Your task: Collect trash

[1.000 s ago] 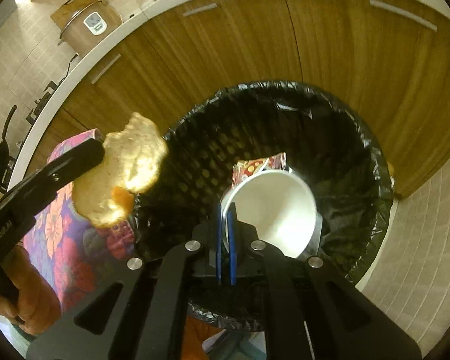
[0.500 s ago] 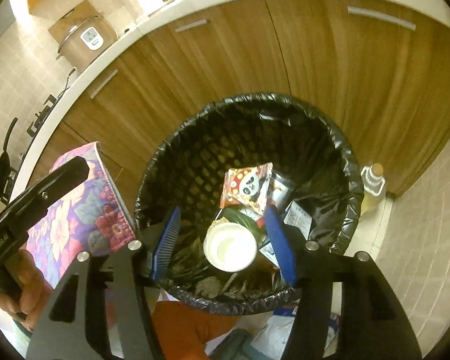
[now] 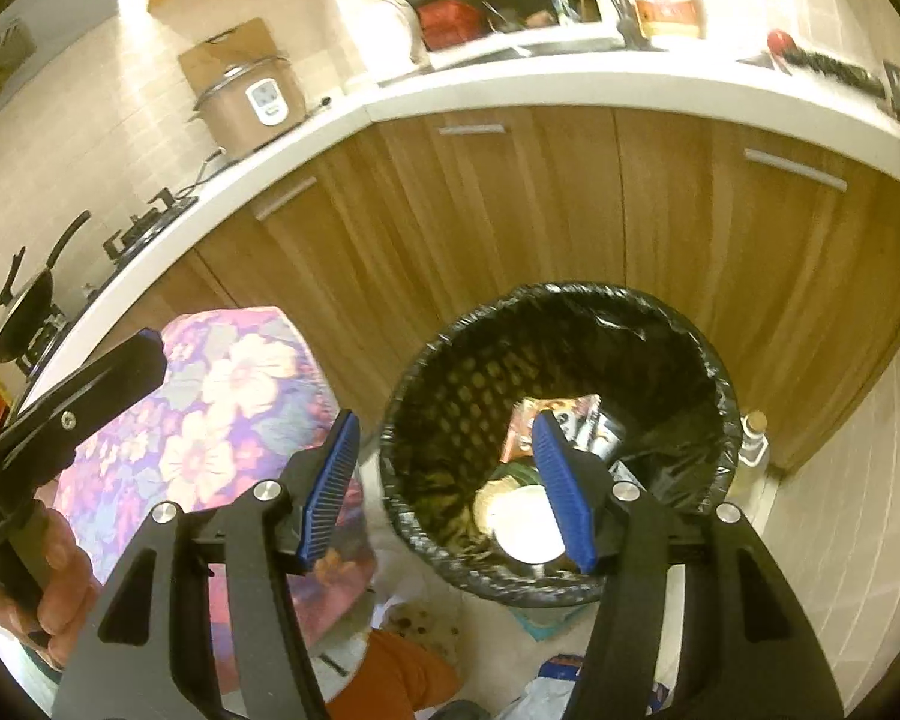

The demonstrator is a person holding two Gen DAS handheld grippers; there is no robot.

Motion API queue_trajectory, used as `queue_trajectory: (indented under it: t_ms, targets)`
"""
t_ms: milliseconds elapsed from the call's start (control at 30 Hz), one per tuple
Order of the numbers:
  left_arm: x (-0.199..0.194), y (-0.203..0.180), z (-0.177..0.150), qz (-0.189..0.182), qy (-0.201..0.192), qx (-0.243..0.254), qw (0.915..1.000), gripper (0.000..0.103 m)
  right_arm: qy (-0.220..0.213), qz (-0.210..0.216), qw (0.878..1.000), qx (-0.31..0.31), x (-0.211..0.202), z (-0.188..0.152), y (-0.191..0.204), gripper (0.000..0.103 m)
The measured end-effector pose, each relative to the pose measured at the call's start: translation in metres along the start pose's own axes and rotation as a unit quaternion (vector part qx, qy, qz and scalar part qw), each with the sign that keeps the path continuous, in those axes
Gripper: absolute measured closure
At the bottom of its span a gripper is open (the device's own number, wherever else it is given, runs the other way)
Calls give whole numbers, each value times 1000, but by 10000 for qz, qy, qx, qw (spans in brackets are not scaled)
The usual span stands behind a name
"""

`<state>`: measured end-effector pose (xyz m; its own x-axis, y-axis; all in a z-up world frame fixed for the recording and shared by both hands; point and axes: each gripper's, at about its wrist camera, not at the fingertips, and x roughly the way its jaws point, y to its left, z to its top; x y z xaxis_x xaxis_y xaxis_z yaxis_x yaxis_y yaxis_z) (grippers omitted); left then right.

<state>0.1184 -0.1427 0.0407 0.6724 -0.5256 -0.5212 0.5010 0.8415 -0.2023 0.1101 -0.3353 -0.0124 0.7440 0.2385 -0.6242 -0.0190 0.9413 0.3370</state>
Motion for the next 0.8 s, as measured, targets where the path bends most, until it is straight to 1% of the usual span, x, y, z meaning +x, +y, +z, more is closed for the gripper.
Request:
queue_trajectory:
  t_ms: [133, 267, 367, 467, 600, 800]
  targets:
    - [-29, 12, -11, 227, -208, -88, 9995, 27, -289, -48, 9994, -191, -15, -9, 24, 40]
    - [-52, 24, -25, 446, -372, -194, 9981, 24, -510, -144, 9978, -391, -24, -17, 45, 38]
    - [-63, 31, -35, 591, -447, -223, 9970, 23, -696, -198, 9960, -519, -32, -24, 61, 37]
    - [-73, 37, -47, 951, -552, -200, 9937, 21, -858, -268, 9940, -623, -38, -31, 73, 36]
    - [-85, 46, -59, 1319, -731, -241, 9883, 19, -1052, -271, 9915, -714, -43, -40, 86, 34]
    - [-92, 56, -72, 1614, -981, -330, 9814, 17, -1432, -482, 9843, -910, -49, -51, 106, 32]
